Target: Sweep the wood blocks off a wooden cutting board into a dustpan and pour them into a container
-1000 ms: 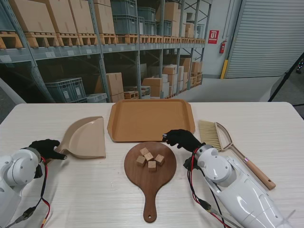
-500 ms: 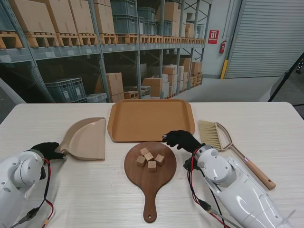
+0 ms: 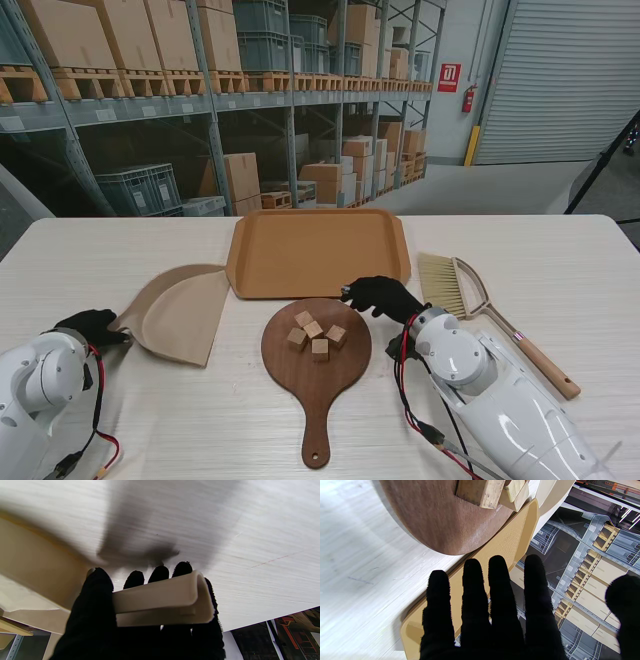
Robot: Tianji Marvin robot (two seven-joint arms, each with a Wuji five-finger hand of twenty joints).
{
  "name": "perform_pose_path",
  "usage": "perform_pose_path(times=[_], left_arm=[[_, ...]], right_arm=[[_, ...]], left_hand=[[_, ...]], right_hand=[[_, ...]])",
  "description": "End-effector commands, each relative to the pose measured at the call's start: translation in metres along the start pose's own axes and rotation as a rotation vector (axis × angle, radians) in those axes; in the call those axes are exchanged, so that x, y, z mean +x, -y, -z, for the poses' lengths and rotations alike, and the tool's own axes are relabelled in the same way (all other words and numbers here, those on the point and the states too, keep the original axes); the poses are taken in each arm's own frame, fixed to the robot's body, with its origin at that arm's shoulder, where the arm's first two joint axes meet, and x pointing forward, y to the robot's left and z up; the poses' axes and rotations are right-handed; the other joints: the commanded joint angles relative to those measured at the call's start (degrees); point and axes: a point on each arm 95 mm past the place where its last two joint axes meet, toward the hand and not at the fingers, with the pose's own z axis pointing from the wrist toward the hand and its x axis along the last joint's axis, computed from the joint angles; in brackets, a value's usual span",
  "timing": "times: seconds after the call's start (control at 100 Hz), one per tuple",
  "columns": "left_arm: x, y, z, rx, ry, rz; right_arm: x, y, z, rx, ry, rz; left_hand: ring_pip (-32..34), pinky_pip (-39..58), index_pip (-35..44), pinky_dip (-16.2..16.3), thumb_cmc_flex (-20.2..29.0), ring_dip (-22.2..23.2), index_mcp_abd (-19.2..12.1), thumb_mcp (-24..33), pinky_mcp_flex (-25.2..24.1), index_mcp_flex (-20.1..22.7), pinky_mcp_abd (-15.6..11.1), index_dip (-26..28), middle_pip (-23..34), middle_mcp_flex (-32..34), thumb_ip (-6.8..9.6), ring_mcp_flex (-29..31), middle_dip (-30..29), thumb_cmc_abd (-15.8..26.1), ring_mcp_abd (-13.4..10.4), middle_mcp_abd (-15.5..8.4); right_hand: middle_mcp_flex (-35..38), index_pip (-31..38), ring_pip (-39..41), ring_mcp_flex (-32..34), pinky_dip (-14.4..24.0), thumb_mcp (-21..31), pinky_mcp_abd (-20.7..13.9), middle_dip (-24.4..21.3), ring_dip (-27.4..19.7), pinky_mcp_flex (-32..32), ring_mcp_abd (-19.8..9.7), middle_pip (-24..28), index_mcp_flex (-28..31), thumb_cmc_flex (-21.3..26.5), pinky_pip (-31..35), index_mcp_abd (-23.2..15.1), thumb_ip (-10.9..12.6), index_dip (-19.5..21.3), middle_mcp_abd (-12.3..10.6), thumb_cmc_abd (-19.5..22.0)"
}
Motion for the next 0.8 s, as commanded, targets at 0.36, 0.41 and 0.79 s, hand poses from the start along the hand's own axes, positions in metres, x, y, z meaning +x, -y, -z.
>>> perform_pose_path(times=[0.36,0.41,0.79], left_arm=[[-0.008,-0.026,0.029,-0.004,0.025,0.018],[-0.008,-0.028,0.033,0.001,0.026,0.03],[-0.007,-0.045,0.072,0.057,0.036,0.094]], right_arm=[[-0.006,0.008,0.004,0.023,0.007,-0.004],[-0.006,0.008,0.005,0.022,0.009,-0.005],[-0.007,0.009,0.011,0.01,0.007,-0.004]], left_hand=[[7.43,8.04,-0.03,2.82,8.63,0.98,2.19,4.78,11.9,9.36,3.14,0.95,37.91,14.52,-0.14,18.13,0.09,5.05,-5.61,-9.35],[10.39,9.72,0.8,3.0,8.54,1.78,2.4,4.45,12.78,9.35,3.17,2.19,43.79,14.89,-0.22,19.33,2.02,5.89,-6.65,-10.92],[30.22,16.82,11.4,7.24,7.05,6.02,4.21,3.82,11.77,6.57,2.04,15.91,70.52,14.05,-0.1,19.72,11.15,10.72,-12.92,-18.05]], right_hand=[[1.39,0.88,1.17,0.98,1.18,-2.09,1.5,0.63,-0.12,0.48,-1.18,1.45,2.5,-0.49,1.54,0.44,0.58,-0.03,-0.24,0.46],[1.5,0.95,1.23,1.06,1.22,-2.09,1.47,0.64,-0.1,0.68,-1.23,1.49,2.72,-0.37,1.74,0.59,0.59,-0.01,-0.27,0.44],[1.57,1.2,1.77,1.43,1.55,-2.39,1.25,0.65,0.06,1.23,-1.05,1.53,3.59,0.12,3.51,0.73,0.6,0.16,-0.01,0.65]])
